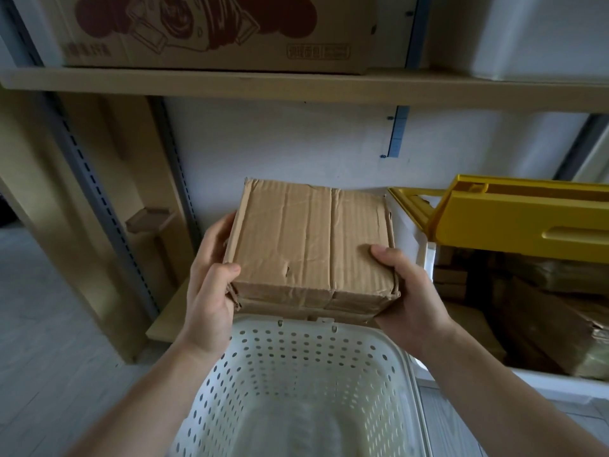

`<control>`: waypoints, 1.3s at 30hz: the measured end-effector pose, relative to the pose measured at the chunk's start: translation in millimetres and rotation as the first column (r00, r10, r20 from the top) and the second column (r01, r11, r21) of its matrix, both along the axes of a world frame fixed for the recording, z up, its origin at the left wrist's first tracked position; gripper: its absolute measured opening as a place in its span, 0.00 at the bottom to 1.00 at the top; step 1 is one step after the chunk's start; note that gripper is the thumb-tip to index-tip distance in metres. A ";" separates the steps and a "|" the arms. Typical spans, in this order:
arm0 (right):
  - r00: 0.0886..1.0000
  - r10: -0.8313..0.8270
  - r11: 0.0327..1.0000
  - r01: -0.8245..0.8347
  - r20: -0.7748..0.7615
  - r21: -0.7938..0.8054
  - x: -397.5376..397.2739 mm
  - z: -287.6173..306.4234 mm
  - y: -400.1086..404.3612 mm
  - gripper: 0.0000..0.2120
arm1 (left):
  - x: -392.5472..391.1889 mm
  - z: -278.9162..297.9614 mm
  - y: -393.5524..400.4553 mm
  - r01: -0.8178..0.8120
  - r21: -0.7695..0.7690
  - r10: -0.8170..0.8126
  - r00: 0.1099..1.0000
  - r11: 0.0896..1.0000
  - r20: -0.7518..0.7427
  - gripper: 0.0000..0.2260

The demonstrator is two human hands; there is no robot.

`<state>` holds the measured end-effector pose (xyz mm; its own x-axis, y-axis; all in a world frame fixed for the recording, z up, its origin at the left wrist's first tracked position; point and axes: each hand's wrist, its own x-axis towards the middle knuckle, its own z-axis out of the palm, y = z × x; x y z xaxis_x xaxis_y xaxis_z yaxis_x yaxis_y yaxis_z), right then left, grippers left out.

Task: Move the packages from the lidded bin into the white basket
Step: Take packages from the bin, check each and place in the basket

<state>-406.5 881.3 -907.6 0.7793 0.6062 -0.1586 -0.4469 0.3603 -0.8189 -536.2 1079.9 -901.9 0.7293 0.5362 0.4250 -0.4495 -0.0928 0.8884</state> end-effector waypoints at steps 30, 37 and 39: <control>0.979 0.009 0.991 -0.036 0.204 0.127 14.9 2.5 -18.6 0.18 | 36.8 -10.2 -43.4 -0.089 0.173 0.140 0.940 0.981 -0.310 0.33; 0.935 0.188 0.970 -0.225 0.300 0.095 10.6 -3.3 -14.9 0.30 | 41.6 -8.2 -54.4 0.104 0.021 -0.097 0.973 0.994 -0.209 0.32; 0.928 0.186 0.963 -0.237 0.322 0.126 11.2 -4.8 -15.8 0.29 | 40.9 -2.7 -55.7 0.157 0.033 -0.148 0.970 0.987 -0.194 0.27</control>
<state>-395.3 865.5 -912.4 0.6250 0.7599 0.1787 -0.2656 0.4223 -0.8667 -495.3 1024.2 -904.6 0.8706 0.3951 0.2930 -0.2848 -0.0807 0.9552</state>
